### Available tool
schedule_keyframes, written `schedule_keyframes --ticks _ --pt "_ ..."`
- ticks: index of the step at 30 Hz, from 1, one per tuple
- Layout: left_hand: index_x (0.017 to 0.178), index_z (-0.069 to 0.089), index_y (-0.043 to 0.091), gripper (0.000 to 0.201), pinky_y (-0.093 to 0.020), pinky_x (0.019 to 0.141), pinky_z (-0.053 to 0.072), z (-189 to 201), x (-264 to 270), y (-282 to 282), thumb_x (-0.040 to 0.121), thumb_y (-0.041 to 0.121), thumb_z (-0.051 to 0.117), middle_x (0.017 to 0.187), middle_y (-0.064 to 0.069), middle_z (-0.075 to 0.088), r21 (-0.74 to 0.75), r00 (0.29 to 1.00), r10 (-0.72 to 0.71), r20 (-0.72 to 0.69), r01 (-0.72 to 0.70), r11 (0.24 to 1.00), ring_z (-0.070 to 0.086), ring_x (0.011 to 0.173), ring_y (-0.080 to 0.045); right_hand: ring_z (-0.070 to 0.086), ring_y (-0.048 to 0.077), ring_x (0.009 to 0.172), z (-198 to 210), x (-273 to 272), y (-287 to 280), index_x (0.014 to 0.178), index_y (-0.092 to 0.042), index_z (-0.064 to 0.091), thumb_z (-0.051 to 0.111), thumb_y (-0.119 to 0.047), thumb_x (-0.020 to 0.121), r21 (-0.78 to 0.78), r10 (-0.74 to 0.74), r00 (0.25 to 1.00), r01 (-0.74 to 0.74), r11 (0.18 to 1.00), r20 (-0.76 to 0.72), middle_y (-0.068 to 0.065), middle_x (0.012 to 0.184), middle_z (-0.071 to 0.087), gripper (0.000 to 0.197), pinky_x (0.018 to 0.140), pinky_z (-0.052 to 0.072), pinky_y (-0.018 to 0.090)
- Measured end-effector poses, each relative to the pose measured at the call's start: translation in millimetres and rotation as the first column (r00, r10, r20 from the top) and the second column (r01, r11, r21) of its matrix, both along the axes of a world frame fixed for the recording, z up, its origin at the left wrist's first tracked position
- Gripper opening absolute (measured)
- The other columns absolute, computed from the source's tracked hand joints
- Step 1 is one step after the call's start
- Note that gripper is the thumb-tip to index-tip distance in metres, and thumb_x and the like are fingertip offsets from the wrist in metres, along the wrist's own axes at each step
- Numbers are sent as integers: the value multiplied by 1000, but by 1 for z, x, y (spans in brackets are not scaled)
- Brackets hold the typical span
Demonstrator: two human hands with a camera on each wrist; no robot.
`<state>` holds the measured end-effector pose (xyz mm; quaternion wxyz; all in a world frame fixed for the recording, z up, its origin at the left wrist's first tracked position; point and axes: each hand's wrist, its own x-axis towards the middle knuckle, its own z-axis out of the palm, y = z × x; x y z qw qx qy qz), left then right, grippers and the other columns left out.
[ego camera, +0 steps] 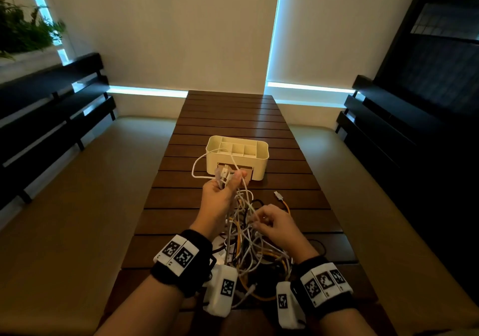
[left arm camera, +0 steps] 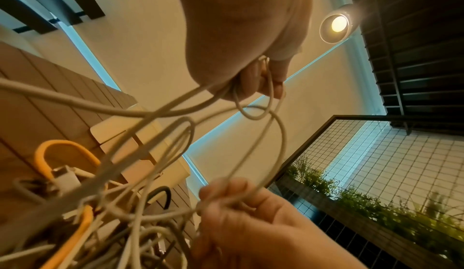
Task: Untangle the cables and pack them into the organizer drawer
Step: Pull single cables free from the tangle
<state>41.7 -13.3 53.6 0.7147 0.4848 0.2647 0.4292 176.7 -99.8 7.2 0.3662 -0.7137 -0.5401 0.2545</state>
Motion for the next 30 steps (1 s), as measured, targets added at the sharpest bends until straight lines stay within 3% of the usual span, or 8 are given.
schedule_keyframes --ticks 4,8,11,13,16,21,26,30 --pt "101 64 -2 22 -15 48 46 2 -3 -2 91 16 56 66 4 65 41 1000 -16 22 16 999 57 52 -1 51 -5 74 2 7 -1 81 -24 53 57 1 87 -145 24 997 -13 989 77 -6 92 56 25 60 40 8" --pt "105 65 3 30 -18 67 54 -6 -9 0 75 2 72 85 6 70 206 984 -108 -143 136 969 68 81 -8 55 -1 68 2 7 -2 83 -14 62 61 -7 87 65 -238 968 233 970 84 -9 72 60 8 59 41 11" --pt "99 70 27 43 -30 78 57 -23 -8 -1 60 23 86 101 0 72 286 901 -162 -403 291 913 68 94 -16 60 11 76 10 5 1 88 -15 64 63 -13 87 192 -359 931 341 920 67 -6 78 63 3 66 48 23" --pt "94 72 34 24 -29 76 57 -34 -3 -7 73 26 80 94 -3 72 331 879 -113 -464 290 898 68 86 -15 61 13 79 16 1 4 86 -18 61 63 -12 87 245 -352 936 336 910 24 -6 80 63 6 72 51 29" --pt "102 71 18 18 -25 75 53 -42 7 -13 84 22 70 94 1 70 327 885 -37 -465 210 922 65 88 -12 62 2 73 24 -2 6 82 -23 56 62 -10 87 309 -331 942 333 891 -63 -7 78 64 15 68 50 22" --pt "108 60 21 30 -29 71 47 -58 15 -11 82 32 69 100 3 67 545 701 198 -686 314 777 60 91 -15 66 1 67 34 -6 3 82 -23 52 55 -8 91 372 -302 905 402 836 -300 -2 80 67 18 61 55 18" --pt "102 59 22 15 -37 66 51 -72 9 -3 87 24 61 99 3 64 637 624 335 -706 353 685 60 89 -21 63 1 59 57 -3 0 82 -25 50 52 -10 93 511 -399 820 569 644 -410 -2 77 64 18 56 54 18" --pt "108 60 28 21 -28 62 43 -80 -4 3 87 24 61 97 5 65 628 610 350 -711 327 706 60 86 -20 57 2 46 81 3 -3 78 -24 49 51 -7 94 596 -394 750 661 455 -531 -3 72 62 23 49 49 14"
